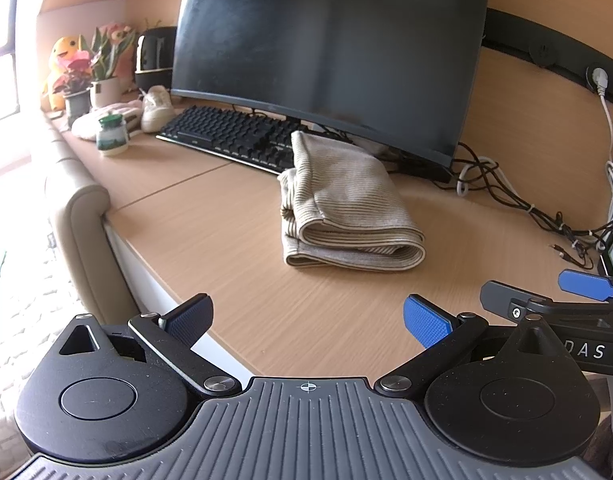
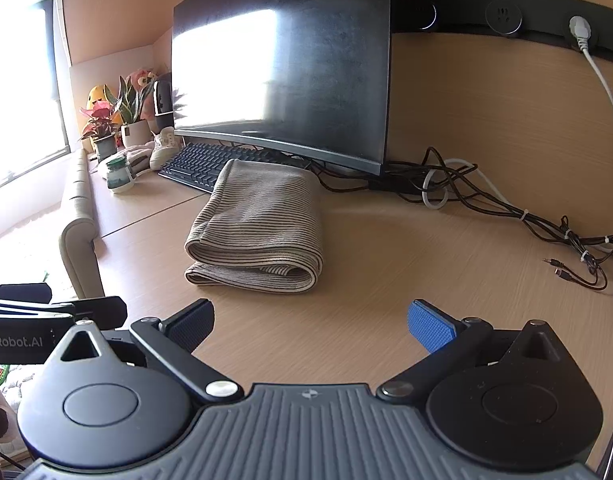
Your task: Fold clothes
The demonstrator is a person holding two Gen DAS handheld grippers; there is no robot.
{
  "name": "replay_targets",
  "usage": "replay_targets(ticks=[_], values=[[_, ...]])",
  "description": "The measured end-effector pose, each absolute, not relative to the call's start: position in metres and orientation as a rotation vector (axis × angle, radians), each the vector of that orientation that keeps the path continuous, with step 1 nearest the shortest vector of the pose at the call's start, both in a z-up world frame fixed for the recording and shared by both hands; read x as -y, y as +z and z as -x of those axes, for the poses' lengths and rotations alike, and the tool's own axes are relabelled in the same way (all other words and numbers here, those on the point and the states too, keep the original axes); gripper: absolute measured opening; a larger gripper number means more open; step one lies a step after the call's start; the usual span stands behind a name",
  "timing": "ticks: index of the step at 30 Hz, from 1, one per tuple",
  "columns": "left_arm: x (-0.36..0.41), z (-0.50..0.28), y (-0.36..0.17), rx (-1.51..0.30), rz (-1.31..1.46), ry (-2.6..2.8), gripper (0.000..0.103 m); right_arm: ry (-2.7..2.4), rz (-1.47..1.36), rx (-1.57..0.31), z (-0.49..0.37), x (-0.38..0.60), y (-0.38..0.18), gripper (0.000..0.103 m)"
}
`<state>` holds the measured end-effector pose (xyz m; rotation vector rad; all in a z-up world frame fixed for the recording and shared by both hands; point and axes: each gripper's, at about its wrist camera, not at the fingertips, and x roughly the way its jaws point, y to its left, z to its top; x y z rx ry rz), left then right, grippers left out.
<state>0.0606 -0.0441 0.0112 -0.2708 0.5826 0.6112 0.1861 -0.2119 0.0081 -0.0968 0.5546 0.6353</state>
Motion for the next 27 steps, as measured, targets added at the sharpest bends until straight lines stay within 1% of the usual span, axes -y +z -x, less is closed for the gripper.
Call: replay_targets(ticks=[27], values=[[0.0461, -0.0613, 0.0133, -0.585, 0.248, 0.621, 0.103, 0.637, 0.096, -0.555, -0.1849, 0.2130, 0.0079, 0.103]])
